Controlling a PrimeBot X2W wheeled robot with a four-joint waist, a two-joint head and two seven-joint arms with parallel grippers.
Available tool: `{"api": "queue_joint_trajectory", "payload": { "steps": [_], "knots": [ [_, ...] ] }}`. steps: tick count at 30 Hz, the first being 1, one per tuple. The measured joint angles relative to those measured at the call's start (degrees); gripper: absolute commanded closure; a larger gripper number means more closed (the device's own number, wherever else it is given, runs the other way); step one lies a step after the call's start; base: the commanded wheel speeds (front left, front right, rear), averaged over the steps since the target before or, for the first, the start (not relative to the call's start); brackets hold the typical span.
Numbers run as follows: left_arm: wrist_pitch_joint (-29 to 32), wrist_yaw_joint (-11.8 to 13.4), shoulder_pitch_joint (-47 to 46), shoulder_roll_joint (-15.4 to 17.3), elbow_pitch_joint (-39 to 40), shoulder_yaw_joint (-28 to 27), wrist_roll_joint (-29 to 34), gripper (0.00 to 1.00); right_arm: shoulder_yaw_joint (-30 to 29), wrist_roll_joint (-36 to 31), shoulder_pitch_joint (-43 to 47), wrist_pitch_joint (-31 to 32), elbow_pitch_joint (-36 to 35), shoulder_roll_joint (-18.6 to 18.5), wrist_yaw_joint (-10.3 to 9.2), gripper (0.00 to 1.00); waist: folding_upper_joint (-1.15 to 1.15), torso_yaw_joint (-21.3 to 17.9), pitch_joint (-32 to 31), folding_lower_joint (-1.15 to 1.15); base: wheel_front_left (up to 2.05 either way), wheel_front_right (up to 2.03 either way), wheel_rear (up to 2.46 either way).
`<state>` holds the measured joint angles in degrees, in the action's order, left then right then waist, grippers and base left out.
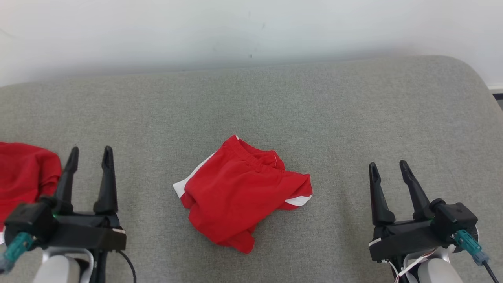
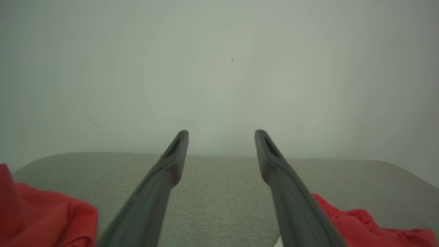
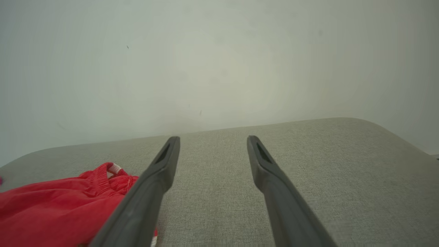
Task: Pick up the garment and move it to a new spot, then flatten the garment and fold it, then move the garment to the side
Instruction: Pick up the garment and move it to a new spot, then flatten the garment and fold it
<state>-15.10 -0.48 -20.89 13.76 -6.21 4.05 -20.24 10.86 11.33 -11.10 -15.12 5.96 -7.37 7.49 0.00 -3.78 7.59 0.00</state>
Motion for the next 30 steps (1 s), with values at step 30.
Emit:
{"api": "queue_joint_trajectory", "payload": {
  "steps": [30],
  "knots": [
    [-0.01, 0.07, 10.63, -9.36, 1.83, -5.16, 10.82, 0.00, 15.57, 10.53, -3.43, 3.92, 15.56, -6.55, 0.00, 0.00, 0.00, 4.91, -2.96, 0.00, 0.00, 0.00, 0.00]
  ]
}}
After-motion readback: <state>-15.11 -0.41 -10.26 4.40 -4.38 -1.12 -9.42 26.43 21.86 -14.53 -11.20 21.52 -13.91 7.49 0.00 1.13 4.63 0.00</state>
